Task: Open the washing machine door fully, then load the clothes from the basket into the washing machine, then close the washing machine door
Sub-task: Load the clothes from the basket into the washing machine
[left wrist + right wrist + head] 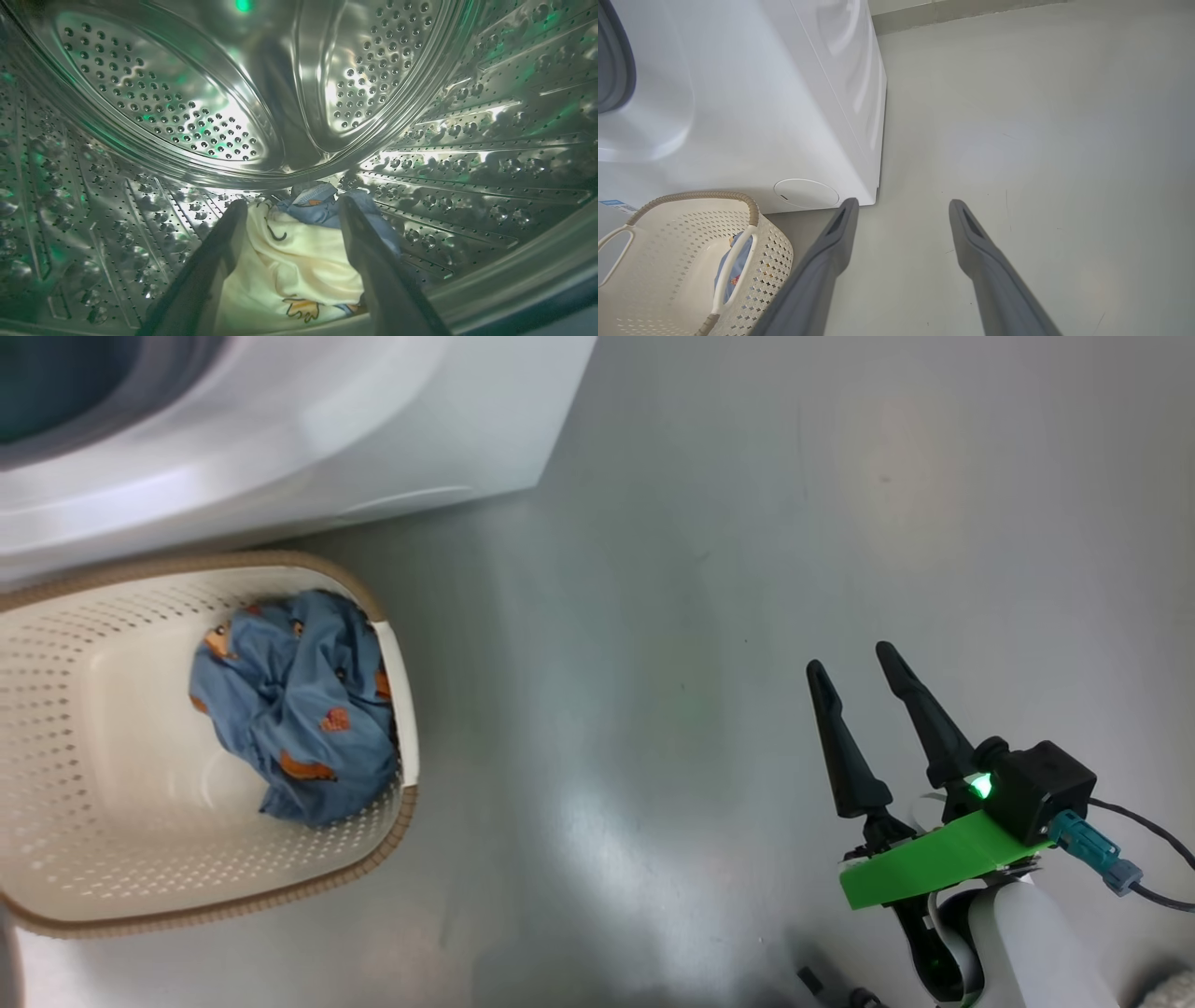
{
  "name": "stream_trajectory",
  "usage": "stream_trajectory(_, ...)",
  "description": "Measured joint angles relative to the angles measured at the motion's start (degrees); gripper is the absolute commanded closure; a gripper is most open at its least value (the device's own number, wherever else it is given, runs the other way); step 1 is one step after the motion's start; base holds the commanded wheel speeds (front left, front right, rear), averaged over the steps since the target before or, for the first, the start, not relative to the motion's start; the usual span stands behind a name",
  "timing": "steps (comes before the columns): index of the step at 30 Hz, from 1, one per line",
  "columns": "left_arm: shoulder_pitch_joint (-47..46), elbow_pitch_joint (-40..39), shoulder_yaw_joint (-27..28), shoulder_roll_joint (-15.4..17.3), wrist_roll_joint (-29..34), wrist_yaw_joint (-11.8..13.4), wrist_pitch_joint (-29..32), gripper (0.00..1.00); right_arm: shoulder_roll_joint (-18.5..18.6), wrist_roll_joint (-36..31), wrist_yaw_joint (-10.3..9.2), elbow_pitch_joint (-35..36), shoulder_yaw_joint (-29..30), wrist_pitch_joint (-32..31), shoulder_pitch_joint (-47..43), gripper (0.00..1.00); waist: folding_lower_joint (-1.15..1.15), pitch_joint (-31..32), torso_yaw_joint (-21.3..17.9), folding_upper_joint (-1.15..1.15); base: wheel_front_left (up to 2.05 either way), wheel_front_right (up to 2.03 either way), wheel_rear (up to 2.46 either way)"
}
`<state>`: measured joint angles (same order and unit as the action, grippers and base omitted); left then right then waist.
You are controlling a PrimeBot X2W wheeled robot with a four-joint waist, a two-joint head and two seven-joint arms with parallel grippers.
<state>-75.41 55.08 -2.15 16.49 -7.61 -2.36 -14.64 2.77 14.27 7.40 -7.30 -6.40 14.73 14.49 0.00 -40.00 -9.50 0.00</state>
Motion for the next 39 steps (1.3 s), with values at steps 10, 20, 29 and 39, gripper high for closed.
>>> stream_trajectory(10,6.36,-3.50,0.23,-2.35,-1.02,-0.01,-0.07,0.00,0.03,-1.18,0.00,-0.79,1.77,0.00,0.02,0.00,0.00,3.77,2.31,0.00,0.00,0.00,0.00)
stream_trajectory(20,18.52,-11.69,0.78,-4.46,-1.37,0.05,-0.07,0.00,0.08,-3.70,0.00,-1.57,3.49,0.00,-0.31,0.00,0.00,9.61,4.54,0.00,0.00,0.00,0.00)
stream_trajectory(29,30.80,-20.94,2.32,-5.73,-1.78,0.07,-0.05,0.00,0.11,-3.96,0.00,-2.41,4.69,0.00,-2.74,0.00,0.00,15.59,6.46,0.00,0.00,0.00,0.00)
stream_trajectory(39,45.23,-29.92,3.50,-8.15,-1.77,0.07,-0.05,0.00,0.12,-4.20,0.00,-3.01,5.03,0.00,-7.19,0.00,0.00,23.19,8.06,0.00,0.00,0.00,0.00)
